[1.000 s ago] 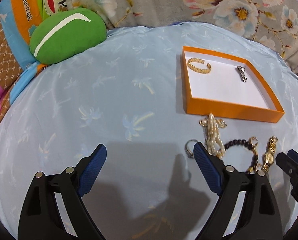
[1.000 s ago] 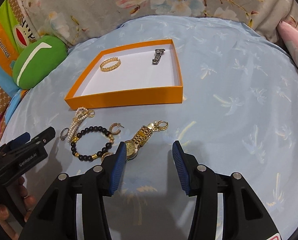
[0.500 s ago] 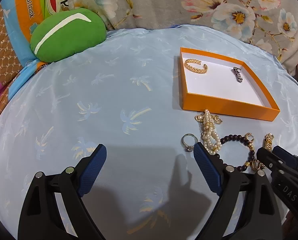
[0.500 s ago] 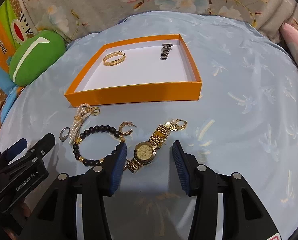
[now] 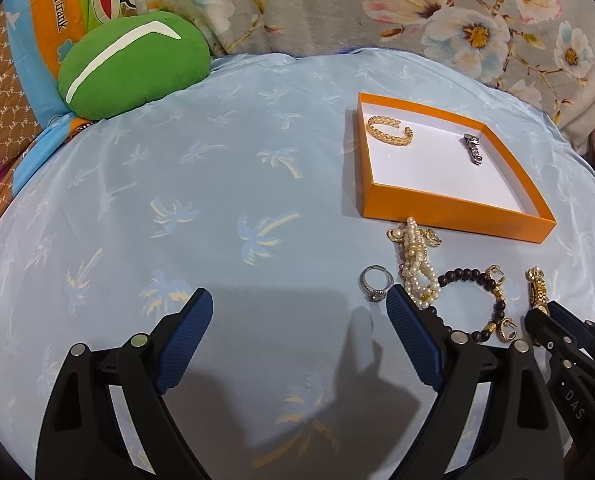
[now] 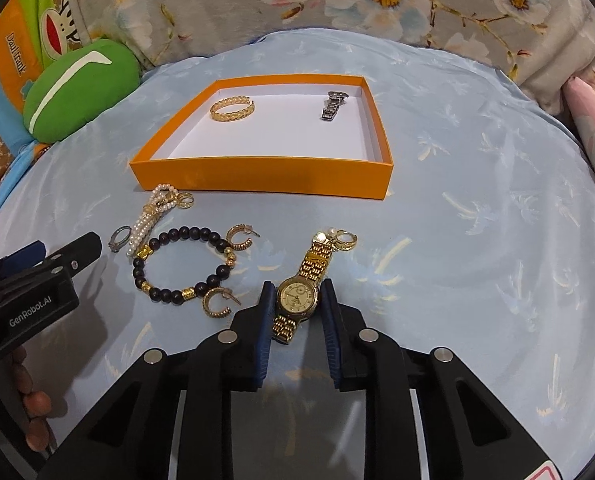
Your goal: Organize jewelry
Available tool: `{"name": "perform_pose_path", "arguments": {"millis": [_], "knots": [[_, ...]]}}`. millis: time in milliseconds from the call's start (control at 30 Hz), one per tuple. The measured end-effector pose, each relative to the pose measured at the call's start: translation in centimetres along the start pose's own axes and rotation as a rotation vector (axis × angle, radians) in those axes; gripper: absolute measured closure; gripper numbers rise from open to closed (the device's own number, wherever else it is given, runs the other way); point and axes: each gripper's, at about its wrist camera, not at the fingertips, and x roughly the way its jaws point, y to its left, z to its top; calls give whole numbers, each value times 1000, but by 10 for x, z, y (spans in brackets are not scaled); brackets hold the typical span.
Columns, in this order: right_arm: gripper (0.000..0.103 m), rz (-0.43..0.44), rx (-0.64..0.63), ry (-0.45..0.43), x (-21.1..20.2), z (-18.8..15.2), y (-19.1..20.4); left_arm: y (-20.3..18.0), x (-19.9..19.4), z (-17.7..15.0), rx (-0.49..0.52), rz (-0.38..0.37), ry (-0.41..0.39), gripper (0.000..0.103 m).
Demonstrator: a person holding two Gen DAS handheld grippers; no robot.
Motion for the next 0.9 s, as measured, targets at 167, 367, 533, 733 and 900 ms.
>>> {"name": "perform_pose_path", "arguments": {"millis": [167, 367, 533, 733, 900], "knots": [[82, 29, -31, 3, -5, -5, -13, -2, 0, -1, 10, 0, -2, 17], [81, 3, 6, 2, -7, -7, -15, -4, 0, -1, 4, -7, 3, 17], [81, 5, 26, 0, -6, -7, -15, -14, -3, 1, 4, -42, 12, 17], [81, 8, 29, 0, -6, -7, -15, -35, 1, 9, 14, -72, 32, 17], [81, 18, 35, 0, -6, -7, -17, -45, 20, 22, 16, -93, 83, 38]]}}
